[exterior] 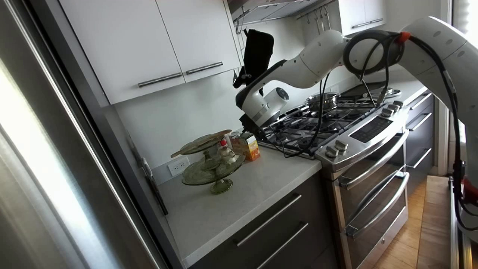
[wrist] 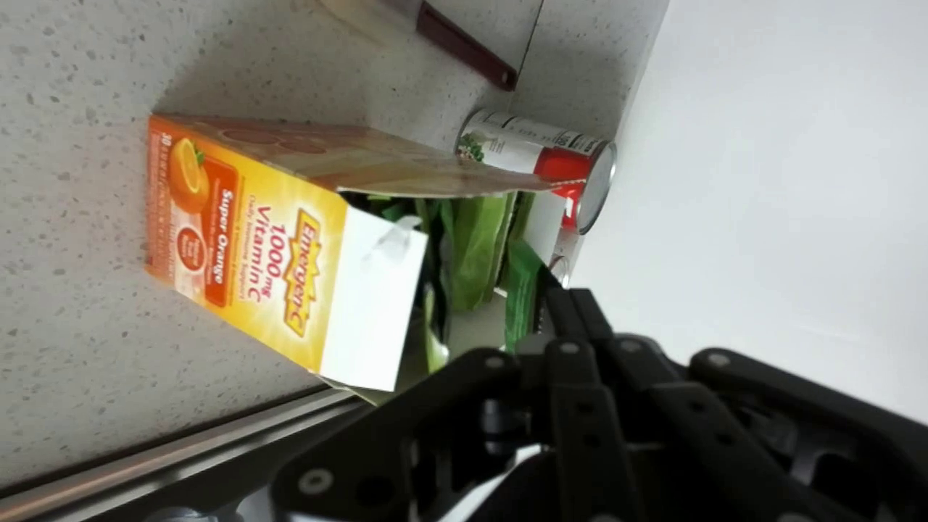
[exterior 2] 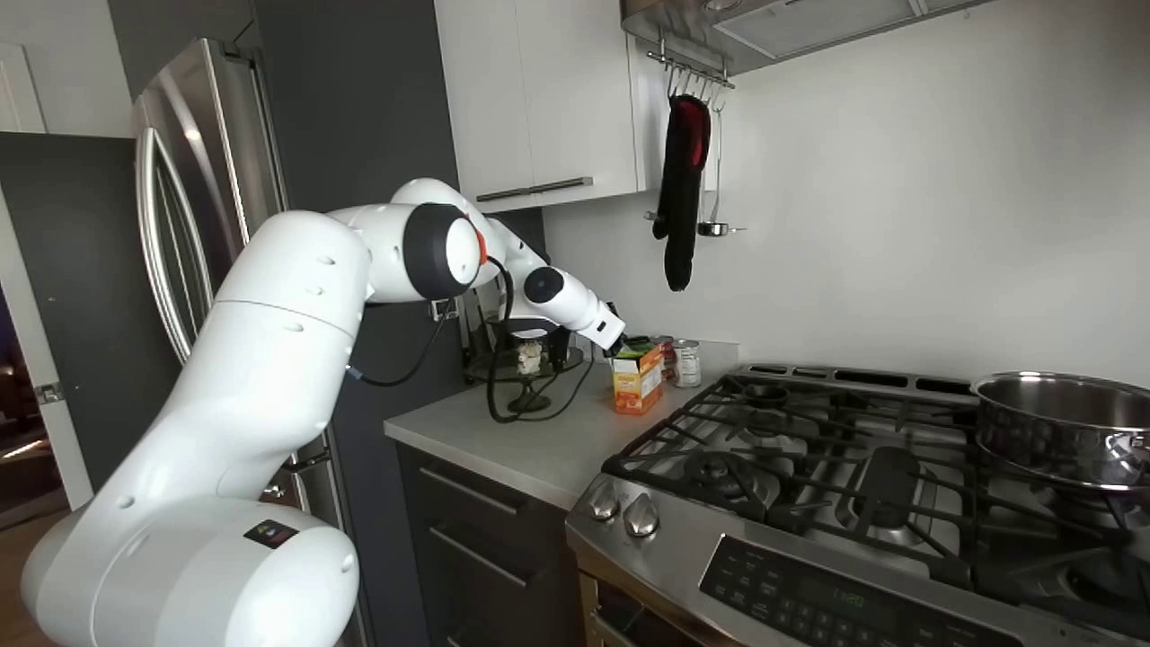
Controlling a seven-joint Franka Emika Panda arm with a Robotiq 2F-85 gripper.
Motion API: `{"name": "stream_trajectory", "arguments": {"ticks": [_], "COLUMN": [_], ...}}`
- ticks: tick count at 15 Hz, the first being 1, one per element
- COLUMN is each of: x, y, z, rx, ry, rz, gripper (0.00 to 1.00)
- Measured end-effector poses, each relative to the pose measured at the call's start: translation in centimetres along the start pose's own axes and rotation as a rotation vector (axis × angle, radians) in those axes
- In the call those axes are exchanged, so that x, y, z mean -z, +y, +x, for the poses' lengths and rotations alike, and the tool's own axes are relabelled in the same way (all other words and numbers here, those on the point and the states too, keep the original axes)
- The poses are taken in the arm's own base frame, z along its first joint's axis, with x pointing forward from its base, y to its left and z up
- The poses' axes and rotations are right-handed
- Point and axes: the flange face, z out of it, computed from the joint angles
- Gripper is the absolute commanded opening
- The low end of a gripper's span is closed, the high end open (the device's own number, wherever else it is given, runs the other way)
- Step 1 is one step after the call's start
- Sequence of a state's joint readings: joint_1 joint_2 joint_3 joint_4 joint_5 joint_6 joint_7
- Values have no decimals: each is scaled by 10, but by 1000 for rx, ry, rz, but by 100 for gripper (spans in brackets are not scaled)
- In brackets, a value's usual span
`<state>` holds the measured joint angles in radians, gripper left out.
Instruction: Put the packet on the stand into box
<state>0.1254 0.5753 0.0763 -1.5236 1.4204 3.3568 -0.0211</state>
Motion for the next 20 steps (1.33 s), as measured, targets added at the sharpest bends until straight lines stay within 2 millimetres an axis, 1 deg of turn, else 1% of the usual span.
{"name": "stream_trajectory", "arguments": {"ticks": [8,13,14,15,17,20], "x": [-6,-4,-4,-4,-5,-2], "y": [20,23,22,21,19,10], "z": [-5,-8,-9,-10,-11,-9], "rx": [11,37,39,40,35,15], "ry": [-9,-10,-14,-20,-35,-49], "rz": [-43,-55,-56,-56,-56,-49], "gripper": [0,0,4,27,30,51]}}
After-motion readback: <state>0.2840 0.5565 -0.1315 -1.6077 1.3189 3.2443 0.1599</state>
